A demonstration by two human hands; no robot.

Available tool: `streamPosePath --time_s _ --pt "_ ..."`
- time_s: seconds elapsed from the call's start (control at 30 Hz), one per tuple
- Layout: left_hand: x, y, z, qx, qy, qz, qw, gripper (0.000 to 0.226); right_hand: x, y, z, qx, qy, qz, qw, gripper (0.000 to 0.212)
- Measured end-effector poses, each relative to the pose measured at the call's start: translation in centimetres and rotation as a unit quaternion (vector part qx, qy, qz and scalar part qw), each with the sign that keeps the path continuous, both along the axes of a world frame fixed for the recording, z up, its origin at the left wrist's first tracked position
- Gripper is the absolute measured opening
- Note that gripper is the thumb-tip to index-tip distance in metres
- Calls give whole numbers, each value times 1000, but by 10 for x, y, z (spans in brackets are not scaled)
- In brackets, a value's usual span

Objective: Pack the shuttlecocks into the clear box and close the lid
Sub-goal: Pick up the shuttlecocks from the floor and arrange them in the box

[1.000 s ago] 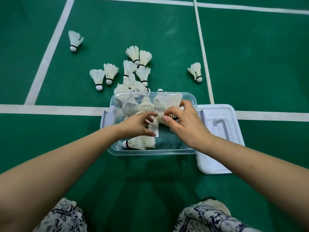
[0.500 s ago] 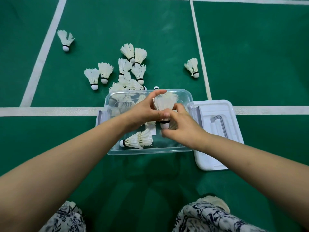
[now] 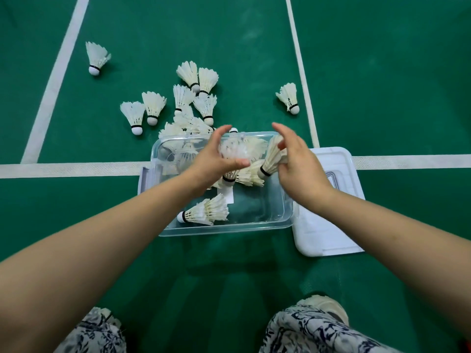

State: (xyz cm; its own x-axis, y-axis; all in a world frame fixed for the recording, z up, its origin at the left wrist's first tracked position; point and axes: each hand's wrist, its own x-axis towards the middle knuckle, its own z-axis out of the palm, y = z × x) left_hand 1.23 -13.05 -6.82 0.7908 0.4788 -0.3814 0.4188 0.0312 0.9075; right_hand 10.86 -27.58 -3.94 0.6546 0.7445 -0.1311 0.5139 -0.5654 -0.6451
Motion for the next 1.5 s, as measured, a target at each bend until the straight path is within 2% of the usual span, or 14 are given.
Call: streamPosePath --time_s 0.1,0.2,0.37,0.57,0.77,0.93,1.03,1.17,1.33,1.43,1.5 --pt "0 -11 -13 17 28 -21 999 72 16 4 4 16 8 -49 999 64" --pt "2 -23 -27 66 55 -90 992 73 25 6 5 29 9 -69 997 60" --pt "4 -25 -51 227 135 -256 930 74 18 4 2 32 27 -43 998 57" --pt "-6 -16 -69 245 200 -319 894 73 11 1 0 12 47 -12 999 56" --pt "-15 -14 -77 248 222 -337 881 70 9 3 -2 -2 48 0 999 54" --pt "-16 -15 -83 257 249 -379 853 70 6 4 -3 -6 53 0 999 53" --pt "-17 -13 -83 243 243 -371 863 80 5 4 -4 -11 52 6 999 53" --pt "-21 -6 -75 183 214 -342 896 95 3 4 -3 -17 56 14 998 53" --pt "-19 3 -51 152 138 -252 946 85 3 5 -4 -23 53 15 998 52" --pt "-7 -3 -32 81 70 -171 979 81 2 7 -5 -24 62 22 998 51" --pt "5 -8 -20 33 26 -144 989 78 -1 9 -5 -21 77 33 996 52"
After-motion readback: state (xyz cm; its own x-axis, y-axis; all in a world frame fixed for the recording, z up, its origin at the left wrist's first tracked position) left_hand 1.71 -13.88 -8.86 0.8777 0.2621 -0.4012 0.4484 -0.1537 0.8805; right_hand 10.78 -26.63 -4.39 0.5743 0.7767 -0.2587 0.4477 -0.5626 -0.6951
